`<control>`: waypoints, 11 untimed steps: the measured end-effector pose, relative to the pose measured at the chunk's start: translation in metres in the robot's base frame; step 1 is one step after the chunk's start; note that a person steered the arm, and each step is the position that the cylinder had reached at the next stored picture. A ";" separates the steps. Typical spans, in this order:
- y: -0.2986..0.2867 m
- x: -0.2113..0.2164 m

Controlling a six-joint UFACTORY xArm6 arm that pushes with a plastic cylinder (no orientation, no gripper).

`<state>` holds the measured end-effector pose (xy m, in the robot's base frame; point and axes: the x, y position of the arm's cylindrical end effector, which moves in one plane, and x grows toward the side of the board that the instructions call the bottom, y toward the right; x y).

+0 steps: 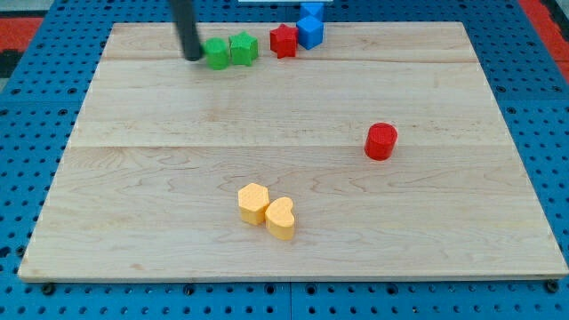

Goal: Push the red circle closer to the yellow hexagon

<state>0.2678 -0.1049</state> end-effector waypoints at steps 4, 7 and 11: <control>0.255 0.171; 0.141 0.208; 0.067 0.204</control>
